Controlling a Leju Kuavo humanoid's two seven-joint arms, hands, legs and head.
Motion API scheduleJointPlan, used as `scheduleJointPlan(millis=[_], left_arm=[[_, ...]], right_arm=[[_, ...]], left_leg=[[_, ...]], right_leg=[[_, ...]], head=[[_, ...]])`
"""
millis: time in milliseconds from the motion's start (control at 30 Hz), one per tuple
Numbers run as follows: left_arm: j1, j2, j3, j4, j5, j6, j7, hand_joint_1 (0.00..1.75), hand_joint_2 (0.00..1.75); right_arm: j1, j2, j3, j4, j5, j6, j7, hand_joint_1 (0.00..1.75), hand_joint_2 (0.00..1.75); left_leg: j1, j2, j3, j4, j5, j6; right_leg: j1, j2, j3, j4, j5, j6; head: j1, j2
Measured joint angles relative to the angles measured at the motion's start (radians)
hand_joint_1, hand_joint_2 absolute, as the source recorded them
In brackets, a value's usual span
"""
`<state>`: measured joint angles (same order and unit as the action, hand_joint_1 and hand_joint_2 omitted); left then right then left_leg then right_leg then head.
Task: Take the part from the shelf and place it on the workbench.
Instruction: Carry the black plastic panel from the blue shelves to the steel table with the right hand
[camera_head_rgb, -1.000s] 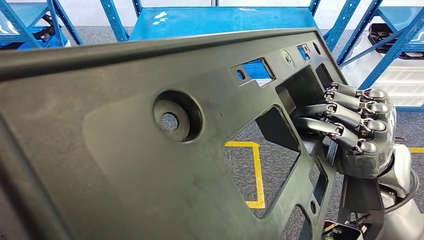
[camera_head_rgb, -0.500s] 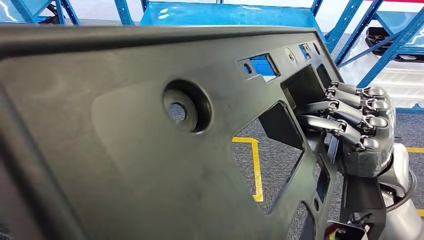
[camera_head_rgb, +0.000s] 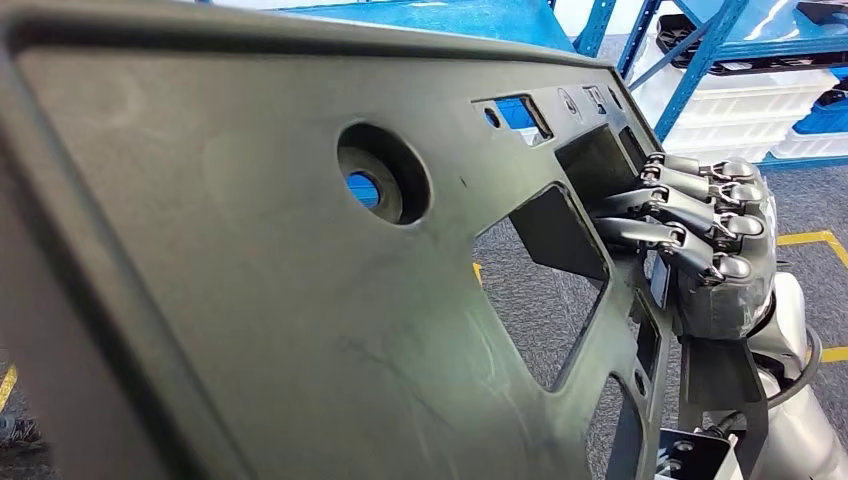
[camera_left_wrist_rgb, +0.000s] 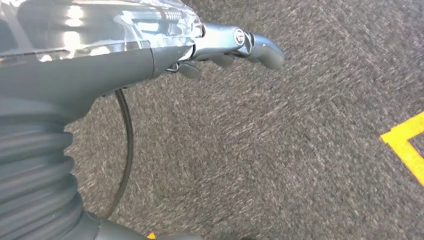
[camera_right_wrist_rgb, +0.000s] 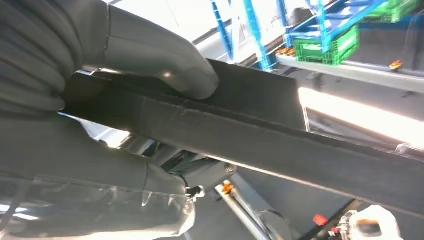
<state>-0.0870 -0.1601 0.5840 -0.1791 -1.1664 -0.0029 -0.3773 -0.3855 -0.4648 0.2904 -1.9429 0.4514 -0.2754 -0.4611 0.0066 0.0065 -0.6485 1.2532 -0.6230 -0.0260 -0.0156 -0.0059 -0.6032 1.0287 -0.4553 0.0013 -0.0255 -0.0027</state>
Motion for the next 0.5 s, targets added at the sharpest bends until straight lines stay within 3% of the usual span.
scheduleJointPlan(millis=[33, 67, 100, 133, 200, 267, 333, 400, 500], left_arm=[[0.001, 0.0, 0.0, 0.0, 0.001, 0.001, 0.0, 0.0, 1.75], [0.001, 0.001, 0.0, 0.0, 0.001, 0.002, 0.0, 0.0, 1.75], [0.001, 0.001, 0.0, 0.0, 0.002, 0.003, -0.001, 0.0, 1.75], [0.001, 0.001, 0.0, 0.0, 0.003, 0.003, -0.002, 0.0, 1.75], [0.001, 0.001, 0.0, 0.0, 0.005, 0.004, -0.004, 0.0, 1.75], [0.002, 0.001, 0.0, 0.0, 0.007, 0.004, -0.007, 0.0, 1.75], [0.003, 0.0, 0.001, 0.001, 0.008, 0.004, -0.011, 0.0, 1.75], [0.001, -0.003, 0.001, 0.0, 0.008, 0.006, -0.012, 0.0, 1.75], [0.001, -0.004, 0.002, 0.0, 0.008, 0.009, -0.013, 0.0, 1.75]], right_arm=[[0.001, 0.002, 0.0, 0.0, 0.002, 0.0, 0.0, 1.75, 1.75], [0.002, 0.005, 0.001, 0.0, 0.004, 0.0, 0.0, 1.75, 1.75], [0.002, 0.007, 0.001, 0.0, 0.008, 0.0, 0.0, 1.75, 1.75], [0.003, 0.009, 0.002, 0.0, 0.011, 0.0, 0.0, 1.75, 1.75], [0.003, 0.013, 0.002, 0.0, 0.016, 0.0, 0.0, 1.75, 1.75], [0.004, 0.015, 0.003, -0.001, 0.02, -0.001, 0.0, 1.75, 1.75], [0.011, 0.016, 0.002, -0.004, 0.024, -0.004, 0.0, 1.75, 1.75], [0.019, 0.016, 0.0, -0.005, 0.031, -0.011, -0.001, 1.75, 1.75], [0.029, 0.016, -0.001, -0.006, 0.04, -0.025, -0.002, 1.75, 1.75]], left_leg=[[0.0, -0.003, -0.02, 0.047, -0.014, 0.0], [0.001, -0.003, -0.025, 0.063, -0.011, 0.0], [0.002, -0.005, -0.013, 0.04, 0.011, 0.001], [0.005, -0.011, 0.017, -0.017, 0.045, 0.002], [0.012, -0.047, 0.078, -0.145, 0.094, 0.001], [0.014, -0.071, 0.097, -0.197, 0.103, 0.001], [0.012, -0.055, 0.093, -0.2, 0.109, 0.009], [0.014, -0.033, 0.09, -0.203, 0.117, 0.022], [0.013, 0.004, 0.079, -0.204, 0.124, 0.033]], right_leg=[[0.001, 0.01, -0.003, 0.0, 0.002, -0.002], [0.001, 0.02, -0.006, 0.001, 0.005, -0.003], [0.001, 0.032, -0.008, 0.002, 0.007, -0.002], [0.001, 0.043, -0.009, 0.004, 0.008, 0.0], [0.002, 0.064, -0.015, 0.01, 0.012, 0.006], [0.003, 0.082, -0.026, 0.012, 0.02, 0.017], [0.001, 0.097, -0.034, 0.008, 0.03, 0.031], [0.003, 0.077, -0.049, 0.031, 0.011, 0.04], [0.004, 0.03, -0.12, 0.197, -0.084, 0.044]], head=[[-0.001, 0.0], [-0.001, 0.0], [-0.001, 0.0], [-0.002, 0.0], [-0.002, 0.0], [-0.002, 0.0], [-0.002, 0.0], [0.0, 0.0], [0.004, 0.0]])
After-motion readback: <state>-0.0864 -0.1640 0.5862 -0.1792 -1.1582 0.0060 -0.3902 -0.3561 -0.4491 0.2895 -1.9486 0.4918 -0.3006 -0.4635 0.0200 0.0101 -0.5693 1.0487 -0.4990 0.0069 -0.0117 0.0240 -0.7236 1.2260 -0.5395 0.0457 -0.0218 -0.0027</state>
